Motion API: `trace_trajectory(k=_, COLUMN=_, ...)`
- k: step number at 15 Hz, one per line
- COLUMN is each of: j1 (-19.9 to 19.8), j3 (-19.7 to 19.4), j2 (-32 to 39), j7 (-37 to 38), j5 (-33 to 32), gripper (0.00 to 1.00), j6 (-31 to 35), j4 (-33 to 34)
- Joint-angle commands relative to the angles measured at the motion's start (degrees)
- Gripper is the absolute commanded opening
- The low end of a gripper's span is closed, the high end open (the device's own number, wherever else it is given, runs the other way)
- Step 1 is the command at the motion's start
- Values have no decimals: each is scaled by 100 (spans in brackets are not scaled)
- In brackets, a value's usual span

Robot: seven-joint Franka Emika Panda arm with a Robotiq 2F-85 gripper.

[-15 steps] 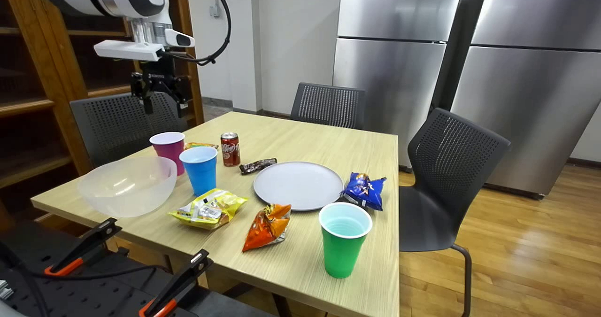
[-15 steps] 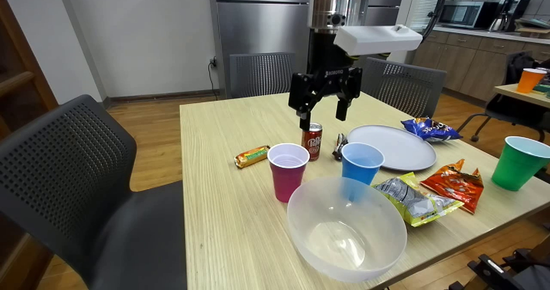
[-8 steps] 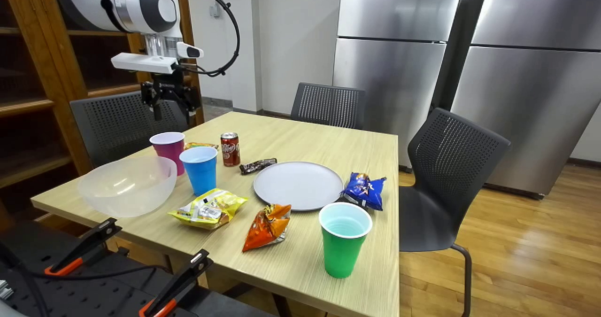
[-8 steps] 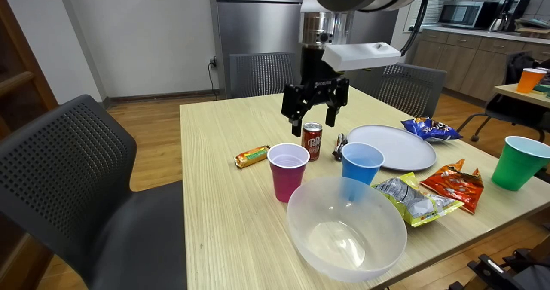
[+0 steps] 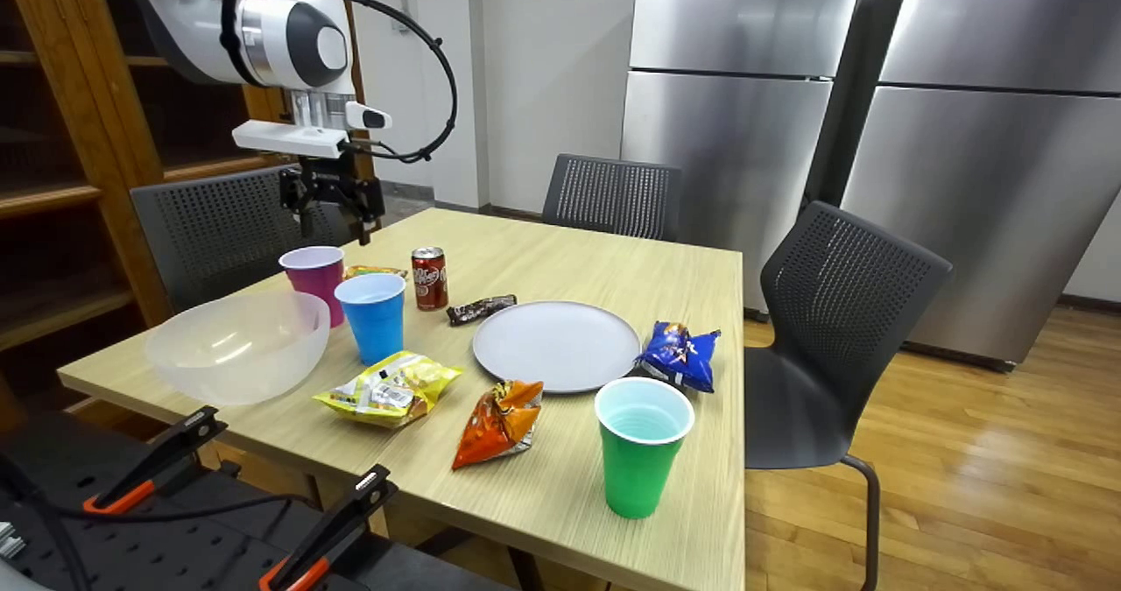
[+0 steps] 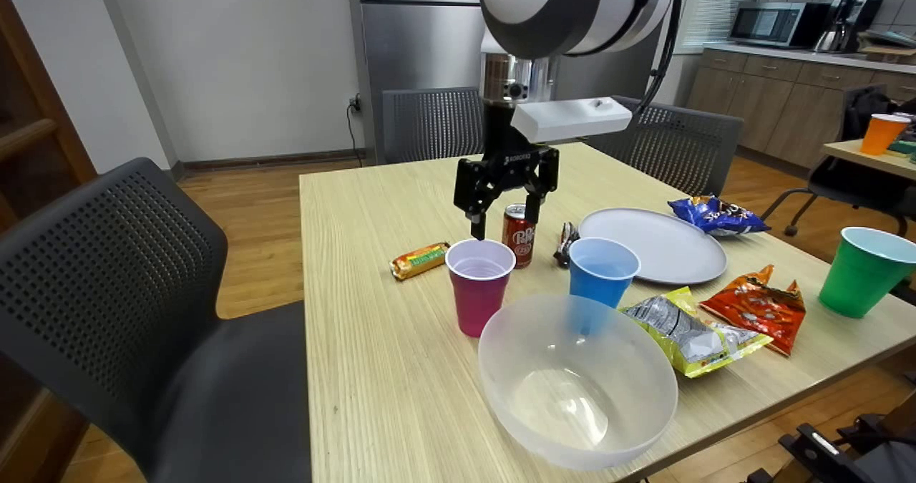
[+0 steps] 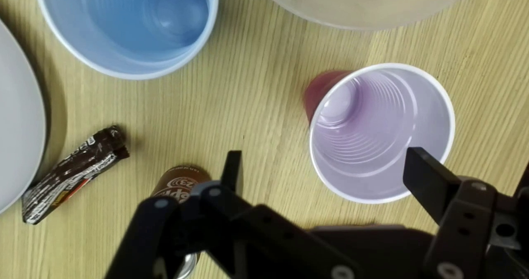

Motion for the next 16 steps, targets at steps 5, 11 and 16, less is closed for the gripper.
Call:
trace_trajectory(k=5, j1=63, j3=-15, j2=403, j7=-69, j5=-59, gripper=100, j6=-351, j4=412)
trace_trajectory(k=11, j1=96, j3=-46, j2=555, j7=-36, j5=-86, gripper=100, j6=-351, j4=475)
trace_trajectory(k=16, j1=112, j3=-75, j2=658, j7=-15, j5=-99, gripper=75, j6=-329, j4=564)
